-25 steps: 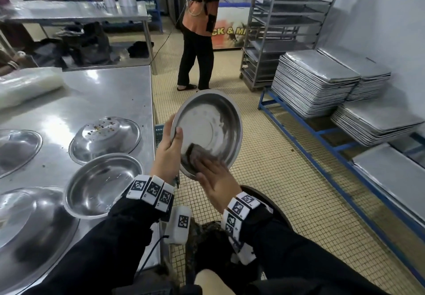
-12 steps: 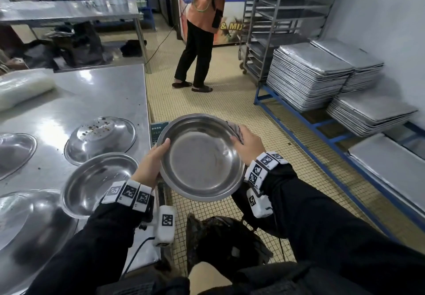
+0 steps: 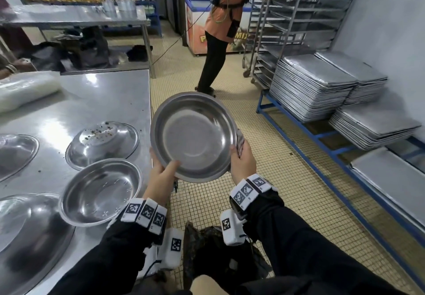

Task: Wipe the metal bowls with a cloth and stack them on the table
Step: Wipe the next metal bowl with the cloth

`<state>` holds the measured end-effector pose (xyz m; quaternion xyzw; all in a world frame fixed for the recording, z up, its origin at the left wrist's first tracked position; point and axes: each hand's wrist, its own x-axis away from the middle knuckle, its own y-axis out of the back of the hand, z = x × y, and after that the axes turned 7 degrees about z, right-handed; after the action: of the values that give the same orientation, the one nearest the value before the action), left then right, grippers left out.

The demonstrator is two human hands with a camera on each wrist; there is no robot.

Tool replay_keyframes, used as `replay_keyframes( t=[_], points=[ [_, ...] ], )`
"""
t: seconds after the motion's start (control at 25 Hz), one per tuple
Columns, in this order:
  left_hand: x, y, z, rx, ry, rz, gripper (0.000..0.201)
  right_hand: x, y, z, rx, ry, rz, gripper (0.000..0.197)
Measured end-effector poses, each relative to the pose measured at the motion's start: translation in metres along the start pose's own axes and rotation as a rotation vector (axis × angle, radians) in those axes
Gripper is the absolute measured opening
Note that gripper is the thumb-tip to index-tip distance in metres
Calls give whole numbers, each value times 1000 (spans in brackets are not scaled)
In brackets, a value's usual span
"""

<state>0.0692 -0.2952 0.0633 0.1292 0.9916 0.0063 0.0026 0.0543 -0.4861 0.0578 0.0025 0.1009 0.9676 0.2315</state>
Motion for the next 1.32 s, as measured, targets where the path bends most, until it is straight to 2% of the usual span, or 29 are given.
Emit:
replay_keyframes(
  t=[0.12,0.2,0.28,0.32,0.44,0.52,0.6,0.64,0.72,0.8,0.84,0.92,1.0,1.04,1.16,1.24,1.32],
  points=[
    [-8,5,4,19,45,-117,53,1,6,-4,76,-10,135,36],
    [-13,12,7,-3,50,-160,53,3,11,-5,180,31,112,35],
    [-14,14,6,1,56,-161,56,10,8,-3,267,105,102,34],
    [-14,13,5,-16,45,-139,55,16,1,-1,282,145,150,34],
    [-11,2,-2,-2,79,-34,52,39,-34,1,336,308,449,39],
    [-10,-3,-9,8,87,-39,46,50,-51,-5,402,423,664,46],
    [-15,-2,-16,-43,62,-43,65,47,-46,-14,544,455,733,52],
    [-17,-1,-20,-104,38,-46,69,39,-38,-21,676,472,727,54],
    [-22,3,-22,-153,-5,-42,64,26,-17,-31,914,523,676,62],
    [-24,1,-22,-184,-30,-28,64,17,-5,-34,988,519,652,66],
    [-24,0,-20,-209,-44,-41,63,17,-6,-30,950,472,680,59],
    [-20,-7,-23,-229,-57,-78,58,29,-20,-19,733,386,719,50],
    [-19,-11,-30,-206,-74,-79,56,45,-33,-10,562,379,661,49],
    [-18,-12,-35,-191,-85,-66,55,49,-35,-12,552,395,624,52],
    [-19,-5,-41,-164,-118,-61,49,39,-20,-25,809,463,516,65],
    [-18,2,-36,-158,-129,-29,40,18,-4,-31,1022,404,463,58],
    [-13,5,-28,-126,-67,8,36,-4,10,-31,1094,314,403,52]
  ],
)
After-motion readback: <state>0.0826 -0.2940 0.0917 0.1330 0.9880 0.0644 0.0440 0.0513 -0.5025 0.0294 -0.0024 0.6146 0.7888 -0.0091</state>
